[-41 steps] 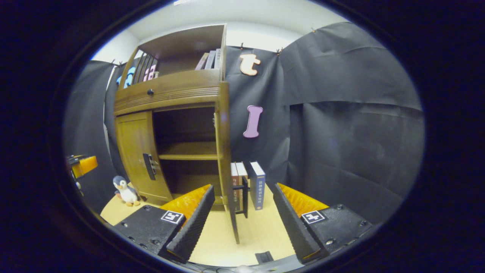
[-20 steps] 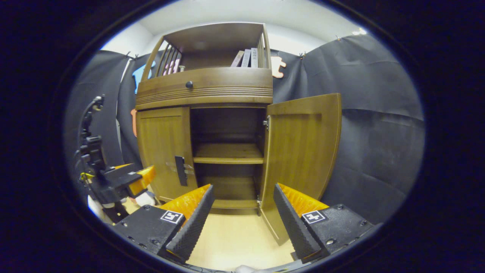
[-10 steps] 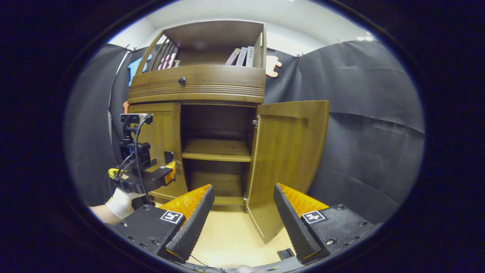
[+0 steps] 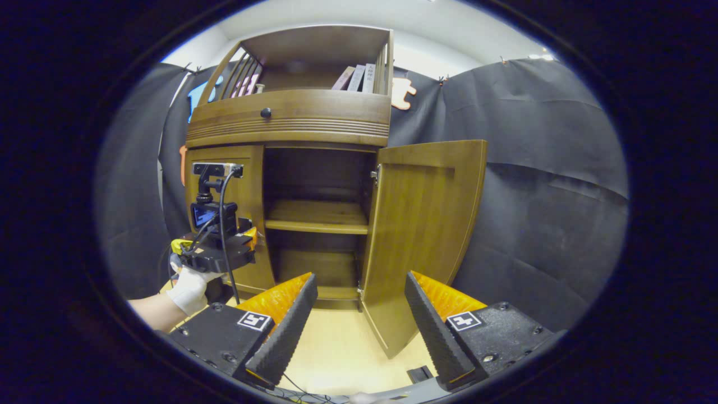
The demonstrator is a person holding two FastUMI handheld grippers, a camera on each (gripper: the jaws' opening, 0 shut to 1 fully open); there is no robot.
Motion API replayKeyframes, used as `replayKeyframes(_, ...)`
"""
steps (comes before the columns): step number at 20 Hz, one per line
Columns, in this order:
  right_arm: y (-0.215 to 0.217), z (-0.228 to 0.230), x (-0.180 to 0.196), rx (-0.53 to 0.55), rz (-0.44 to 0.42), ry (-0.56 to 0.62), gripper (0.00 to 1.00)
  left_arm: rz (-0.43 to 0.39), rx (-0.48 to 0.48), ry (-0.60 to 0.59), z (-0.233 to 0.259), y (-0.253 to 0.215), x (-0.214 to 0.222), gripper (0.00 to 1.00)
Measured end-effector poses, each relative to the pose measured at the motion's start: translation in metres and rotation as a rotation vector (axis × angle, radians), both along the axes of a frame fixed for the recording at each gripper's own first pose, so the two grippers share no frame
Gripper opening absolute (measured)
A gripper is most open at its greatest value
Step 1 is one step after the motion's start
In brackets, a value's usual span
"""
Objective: Open the right door of the double-door shoe cabinet with the right hand, and open the left door with the left hand.
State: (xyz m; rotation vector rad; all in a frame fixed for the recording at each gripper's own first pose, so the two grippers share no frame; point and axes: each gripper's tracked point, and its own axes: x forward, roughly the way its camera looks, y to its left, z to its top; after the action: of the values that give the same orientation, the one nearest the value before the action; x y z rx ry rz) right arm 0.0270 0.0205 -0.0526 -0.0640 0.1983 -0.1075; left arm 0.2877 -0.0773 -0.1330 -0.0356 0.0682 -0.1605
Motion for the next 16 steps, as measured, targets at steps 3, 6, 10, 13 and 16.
replayKeyframes(3,0.000,-0.002,0.000,0.006,0.006,0.006,1.00,-0.004,-0.011,0.009,-0.001,0.002,-0.001,0.29)
replayKeyframes(6,0.000,-0.001,0.001,0.011,0.017,-0.001,1.00,-0.022,-0.027,0.020,0.000,0.001,-0.005,0.26)
replayKeyframes(10,0.005,0.002,0.007,0.019,0.035,-0.003,0.99,-0.047,-0.019,0.010,0.001,0.006,-0.022,0.18)
replayKeyframes(13,0.008,0.000,0.004,0.021,0.050,-0.006,0.99,-0.059,-0.029,0.015,0.000,0.011,-0.036,0.18)
replayKeyframes(16,0.008,-0.003,-0.008,0.024,0.067,-0.006,0.99,-0.064,-0.031,0.018,0.000,0.017,-0.054,0.18)
